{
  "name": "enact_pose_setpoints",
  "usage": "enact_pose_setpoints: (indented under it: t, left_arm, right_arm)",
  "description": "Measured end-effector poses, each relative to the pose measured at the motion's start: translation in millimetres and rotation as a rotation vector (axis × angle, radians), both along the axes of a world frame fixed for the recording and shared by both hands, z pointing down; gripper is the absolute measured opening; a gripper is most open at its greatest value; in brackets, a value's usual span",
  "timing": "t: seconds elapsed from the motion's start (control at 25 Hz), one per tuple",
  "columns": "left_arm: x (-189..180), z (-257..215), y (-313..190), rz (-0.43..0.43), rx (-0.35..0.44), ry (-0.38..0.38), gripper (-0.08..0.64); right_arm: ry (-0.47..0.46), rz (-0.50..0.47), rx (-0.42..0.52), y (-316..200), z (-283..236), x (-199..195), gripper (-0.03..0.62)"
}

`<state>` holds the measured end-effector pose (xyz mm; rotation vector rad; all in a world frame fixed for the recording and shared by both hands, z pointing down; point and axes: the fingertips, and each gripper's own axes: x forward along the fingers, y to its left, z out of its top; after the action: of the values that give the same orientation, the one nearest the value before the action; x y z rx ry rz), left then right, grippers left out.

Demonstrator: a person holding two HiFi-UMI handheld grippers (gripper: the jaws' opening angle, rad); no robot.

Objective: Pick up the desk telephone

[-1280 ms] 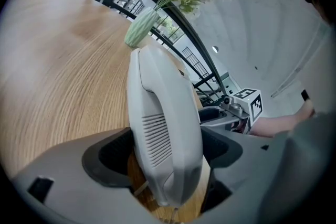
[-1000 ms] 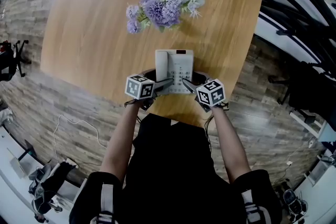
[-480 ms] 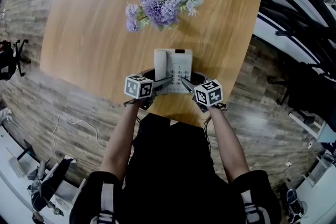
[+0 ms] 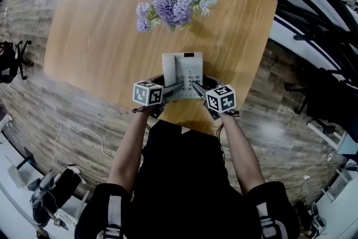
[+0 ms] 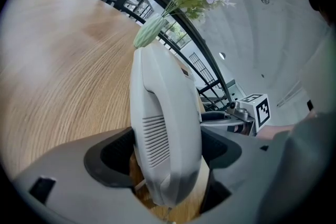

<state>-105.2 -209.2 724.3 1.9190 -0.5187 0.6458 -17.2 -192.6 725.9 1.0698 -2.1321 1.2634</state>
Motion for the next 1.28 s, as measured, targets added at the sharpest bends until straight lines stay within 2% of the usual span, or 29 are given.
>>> enact_pose_setpoints:
  t: [0.24,0.84,1.28]
  left_arm:
    - [-5,-9,5,-0.063,0.004,0.014,0.388]
    - [5,-39,17,-0.071,0.072,0.014,0.388]
    - [15,-65,35,-0.122,0.129,0.023,0.388]
  right_arm:
    - [-0.024,-0.005,-0.008,4,-7,-3,0.215]
    - [-0.026,-0.010,0.055,14,-37,8,0.210]
    - [-0.020,-0.034,0.106,29,-62,20,0.210]
